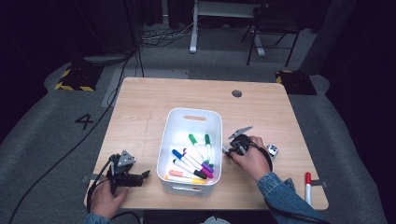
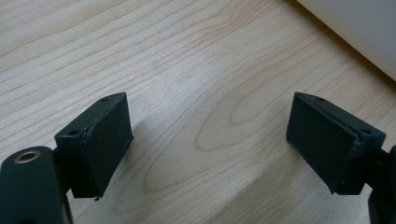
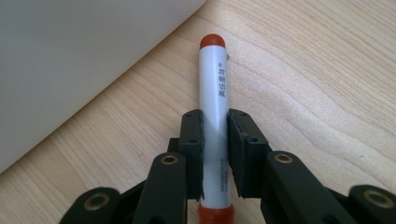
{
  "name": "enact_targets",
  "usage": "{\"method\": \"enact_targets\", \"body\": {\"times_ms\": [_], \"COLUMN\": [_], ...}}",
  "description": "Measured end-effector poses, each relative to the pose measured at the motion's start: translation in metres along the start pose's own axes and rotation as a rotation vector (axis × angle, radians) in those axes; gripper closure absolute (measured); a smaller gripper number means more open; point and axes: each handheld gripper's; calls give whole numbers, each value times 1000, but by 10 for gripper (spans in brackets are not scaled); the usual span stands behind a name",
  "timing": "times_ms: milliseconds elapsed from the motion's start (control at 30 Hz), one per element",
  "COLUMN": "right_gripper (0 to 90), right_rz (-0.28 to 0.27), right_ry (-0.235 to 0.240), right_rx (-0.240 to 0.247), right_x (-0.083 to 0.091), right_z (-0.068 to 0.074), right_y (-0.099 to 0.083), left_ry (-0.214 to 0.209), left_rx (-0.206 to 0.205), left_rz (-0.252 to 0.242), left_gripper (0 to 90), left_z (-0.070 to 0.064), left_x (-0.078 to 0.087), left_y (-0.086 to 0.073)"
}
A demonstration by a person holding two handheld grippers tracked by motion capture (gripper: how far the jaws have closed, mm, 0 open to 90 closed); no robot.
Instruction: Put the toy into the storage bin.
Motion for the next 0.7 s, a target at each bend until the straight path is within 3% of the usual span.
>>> {"method": "enact_targets", "body": {"times_ms": [267,700], "right_gripper": [770,770], "right_rz": [-3,-73], "right_ry": [23,41], "right_rx": [-5,-12], "right_x": [10,55], "right_z": [-1,1], "right_y": [1,6], "left_ry": [1,1], "left_rx": [0,0], "left_rz": [0,0], "left_gripper": [144,144], "left_z": [0,0], "left_x": [0,0], "left_y": [0,0]}}
Point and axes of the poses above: each handheld gripper's, and its own axes: x roughly backward along the jaws, y roughly out of its top, z roughly to its left, and after that the axes turned 2 degrees about -x, right-handed
